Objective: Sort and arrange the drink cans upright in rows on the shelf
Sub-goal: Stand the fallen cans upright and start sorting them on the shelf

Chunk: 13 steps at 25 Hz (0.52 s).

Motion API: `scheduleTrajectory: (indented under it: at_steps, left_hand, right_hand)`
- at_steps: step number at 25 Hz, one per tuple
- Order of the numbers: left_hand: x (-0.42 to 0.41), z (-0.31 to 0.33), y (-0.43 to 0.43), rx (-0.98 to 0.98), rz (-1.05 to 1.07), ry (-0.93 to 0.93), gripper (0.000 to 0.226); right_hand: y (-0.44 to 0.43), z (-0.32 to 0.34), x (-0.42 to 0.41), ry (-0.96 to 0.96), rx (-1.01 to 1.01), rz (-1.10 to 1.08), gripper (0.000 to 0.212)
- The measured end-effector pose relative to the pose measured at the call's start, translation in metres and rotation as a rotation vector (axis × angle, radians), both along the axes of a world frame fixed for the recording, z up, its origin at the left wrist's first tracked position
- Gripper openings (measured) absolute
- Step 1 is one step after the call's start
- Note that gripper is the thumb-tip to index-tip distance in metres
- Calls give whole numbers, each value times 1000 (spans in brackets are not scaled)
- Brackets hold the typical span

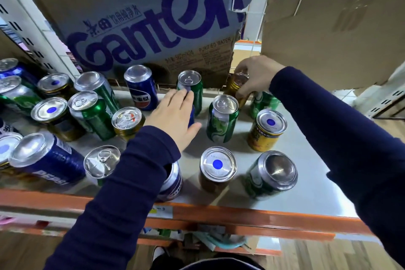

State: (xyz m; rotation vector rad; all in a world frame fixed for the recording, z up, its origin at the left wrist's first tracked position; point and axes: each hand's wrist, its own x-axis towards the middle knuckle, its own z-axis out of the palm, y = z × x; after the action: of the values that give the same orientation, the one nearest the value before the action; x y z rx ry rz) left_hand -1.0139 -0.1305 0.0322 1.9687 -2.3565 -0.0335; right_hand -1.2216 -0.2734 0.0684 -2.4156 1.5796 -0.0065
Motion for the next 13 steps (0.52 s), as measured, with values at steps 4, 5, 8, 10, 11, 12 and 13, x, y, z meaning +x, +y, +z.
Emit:
scheduleTrajectory:
  at_steps: [4,5,8,10,11,12,13]
  left_hand:
    - [-1,1,4,-9,1,34,72]
    - [-1,1,4,-16,1,33,72]
    - [-1,1,3,-29,-3,35,70]
    - [-1,2,4,-28,-8,22,68]
    - [-1,3,4,-19,-14,19,68]
    - [1,4,3,-2,-24,21,67]
    - [4,7,1,23,-35,27,66]
  right_hand:
    - [5,-18,-1,8,-48,-32,64]
    - [6,-20,-2,5,-49,-31,63]
    - [15,-11,-7,-29,-43,-9,63]
    - [26,-1,-10,-63,-119,15,56]
    - [33,4,-12,-85,-163,23,51]
    - [41,8,-12,-109,-199,34,47]
    - [48,12,-11,-134,-223,53,44]
